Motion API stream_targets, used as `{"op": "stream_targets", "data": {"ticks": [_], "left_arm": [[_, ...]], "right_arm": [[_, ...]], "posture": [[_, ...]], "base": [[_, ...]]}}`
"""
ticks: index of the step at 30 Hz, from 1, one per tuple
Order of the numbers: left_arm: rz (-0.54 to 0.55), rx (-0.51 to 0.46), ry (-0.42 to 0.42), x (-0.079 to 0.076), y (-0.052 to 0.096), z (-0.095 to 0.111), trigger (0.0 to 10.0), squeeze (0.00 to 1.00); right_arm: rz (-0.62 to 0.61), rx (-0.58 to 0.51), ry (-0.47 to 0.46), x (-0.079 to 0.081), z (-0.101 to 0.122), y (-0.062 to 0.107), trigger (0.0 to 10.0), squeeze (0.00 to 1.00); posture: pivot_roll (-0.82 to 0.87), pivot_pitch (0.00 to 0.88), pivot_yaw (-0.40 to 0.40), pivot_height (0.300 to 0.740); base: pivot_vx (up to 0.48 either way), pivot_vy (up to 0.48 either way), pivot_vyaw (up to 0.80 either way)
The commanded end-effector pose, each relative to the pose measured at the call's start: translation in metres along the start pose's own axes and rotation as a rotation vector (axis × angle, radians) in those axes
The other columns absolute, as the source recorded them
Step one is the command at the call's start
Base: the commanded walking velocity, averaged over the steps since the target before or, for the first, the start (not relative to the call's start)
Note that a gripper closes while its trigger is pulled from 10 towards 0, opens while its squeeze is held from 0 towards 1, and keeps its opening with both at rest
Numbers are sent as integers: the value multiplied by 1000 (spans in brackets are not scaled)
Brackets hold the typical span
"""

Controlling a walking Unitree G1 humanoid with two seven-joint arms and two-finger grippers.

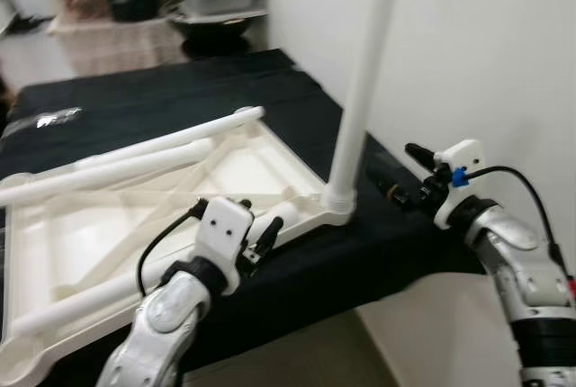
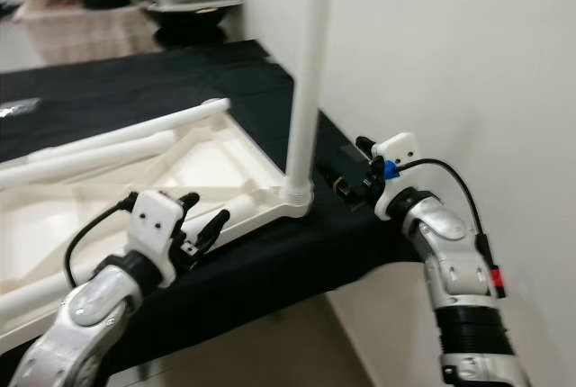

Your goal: Building children table

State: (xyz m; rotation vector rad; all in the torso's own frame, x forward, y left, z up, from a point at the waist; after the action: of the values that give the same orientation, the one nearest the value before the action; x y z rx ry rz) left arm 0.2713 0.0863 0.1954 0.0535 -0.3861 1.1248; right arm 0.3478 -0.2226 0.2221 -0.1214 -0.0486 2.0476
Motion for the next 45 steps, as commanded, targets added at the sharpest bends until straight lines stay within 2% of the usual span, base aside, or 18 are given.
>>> {"op": "stream_targets", "data": {"ticks": [1,7,10,12,19,20,21,24,28,29,30,31,34,36,37,38,43,45], "left_arm": [[11,9,-4,2,-2,-4,10000,0],[71,-6,-16,18,-11,-3,10000,0],[87,-13,-14,23,-13,-3,10000,0],[121,-25,-19,32,-20,-2,10000,0],[54,-72,4,27,-31,6,10000,0],[21,-88,16,21,-33,10,10000,0],[21,-88,16,21,-33,10,10000,0],[-89,-124,28,-2,-30,20,10000,0],[-112,-134,29,-9,-29,21,10000,0],[-113,-133,35,-10,-28,21,10000,0],[-113,-133,35,-10,-28,21,10000,0],[-137,-134,53,-16,-27,22,10000,0],[-145,-136,59,-18,-27,23,10000,0],[-196,-154,63,-26,-23,28,10000,0],[-210,-159,62,-29,-22,30,10000,0],[-218,-163,58,-31,-20,32,10000,0],[-199,-165,49,-30,-18,34,10000,0],[-170,-167,35,-25,-19,34,10000,0]], "right_arm": [[1,12,10,-2,-2,0,10000,0],[5,53,-55,-8,-7,2,10000,0],[9,73,-49,-11,-9,4,10000,0],[8,112,-23,-21,-11,8,10000,0],[56,122,-118,-21,-11,0,10000,0],[86,117,-135,-17,-10,-5,10000,1000],[86,117,-135,-17,-10,-5,10000,1000],[181,109,-111,-1,-6,-22,10000,1000],[215,139,-110,3,-9,-27,10000,1000],[221,148,-101,5,-11,-29,10000,0],[221,148,-101,5,-11,-29,10000,0],[263,198,-102,13,-18,-36,10000,0],[276,212,-104,15,-20,-38,10000,0],[310,217,-94,18,-19,-45,10000,0],[295,215,-102,17,-17,-50,6000,0],[271,215,-82,15,-17,-53,0,0],[178,224,-82,8,-19,-58,0,0],[67,209,-50,2,-22,-59,0,0]], "posture": [[46,72,-22,740],[45,63,-18,740],[41,62,-14,740],[40,59,-15,740],[29,60,-6,740],[37,64,-10,740],[37,64,-10,740],[46,71,-20,740],[47,72,-23,740],[48,74,-22,740],[48,74,-22,740],[46,78,-22,740],[46,78,-22,740],[50,80,-30,740],[52,82,-31,740],[54,83,-37,740],[53,83,-35,740],[53,88,-40,740]], "base": [[0,0,800],[0,0,133],[0,0,0],[0,0,0],[0,0,0],[0,0,0],[0,0,0],[0,0,0],[0,0,0],[0,0,0],[0,0,0],[0,0,0],[0,0,0],[0,0,0],[0,0,0],[0,0,0],[0,0,0],[0,0,0]]}}
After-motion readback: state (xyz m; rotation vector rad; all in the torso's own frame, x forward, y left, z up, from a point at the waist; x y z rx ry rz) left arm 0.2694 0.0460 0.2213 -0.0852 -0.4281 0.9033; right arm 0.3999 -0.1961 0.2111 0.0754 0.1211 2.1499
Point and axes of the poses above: a point about 5 cm out from each wrist's last joint towards the gripper, its own y axis pointing back from the gripper into the wrist, its own z axis along the axis of the wrist's last joint, x = y × z, the point moved 2 cm from there along -y, pointing out of the wrist towards the gripper, and after that the axes turned 10 degrees about -y, right-handed, at the moved point
